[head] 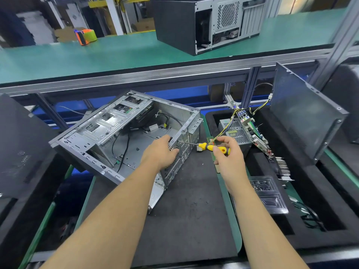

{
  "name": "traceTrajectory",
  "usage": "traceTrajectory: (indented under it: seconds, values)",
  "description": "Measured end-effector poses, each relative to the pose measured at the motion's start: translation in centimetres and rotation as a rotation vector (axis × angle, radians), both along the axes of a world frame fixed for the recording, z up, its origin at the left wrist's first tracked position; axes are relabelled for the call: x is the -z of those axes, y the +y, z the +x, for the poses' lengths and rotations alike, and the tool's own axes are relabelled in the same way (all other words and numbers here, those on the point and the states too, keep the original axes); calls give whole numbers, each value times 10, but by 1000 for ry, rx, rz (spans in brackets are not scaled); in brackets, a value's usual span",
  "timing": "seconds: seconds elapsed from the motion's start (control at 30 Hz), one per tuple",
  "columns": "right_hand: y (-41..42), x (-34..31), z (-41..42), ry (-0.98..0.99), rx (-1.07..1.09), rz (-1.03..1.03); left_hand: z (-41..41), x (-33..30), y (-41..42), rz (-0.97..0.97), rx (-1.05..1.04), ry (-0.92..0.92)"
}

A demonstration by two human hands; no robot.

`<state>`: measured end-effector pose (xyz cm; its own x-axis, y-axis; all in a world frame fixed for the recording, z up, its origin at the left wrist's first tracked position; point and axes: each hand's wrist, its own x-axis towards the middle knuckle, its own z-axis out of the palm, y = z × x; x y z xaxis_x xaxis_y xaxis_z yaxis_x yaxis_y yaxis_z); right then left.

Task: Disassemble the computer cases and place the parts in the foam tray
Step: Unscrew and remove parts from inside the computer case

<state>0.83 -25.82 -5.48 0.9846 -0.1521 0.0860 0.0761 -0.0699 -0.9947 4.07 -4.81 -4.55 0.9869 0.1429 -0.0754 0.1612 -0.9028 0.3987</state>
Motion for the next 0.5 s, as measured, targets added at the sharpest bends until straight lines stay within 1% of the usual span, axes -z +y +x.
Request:
traceTrajectory:
  seconds: [0.1, 0.13, 0.17, 0.27, 0.37, 0.43, 0.5]
  values:
    - [1, 5, 6, 195, 28, 13, 0, 0, 0, -4, 1, -2]
    - [0, 8, 7, 243, 33, -1, 0, 0, 0, -4, 0, -3]
    - [-1, 11, 9, 249, 42, -32, 0, 0, 0, -5, -3, -2]
    - [-3, 17, 8, 144, 43, -141, 0, -1, -1, -9, -9, -1]
    - [-3, 12, 4, 46, 42, -154, -1, -1, -1, -7, -7, 1]
    - [-2, 9, 2, -22, 33, -199, -1, -1, -1, -8, -7, 5]
    - [-2, 8, 2, -59, 22, -177, -1, -2, -1, -6, -4, 5]
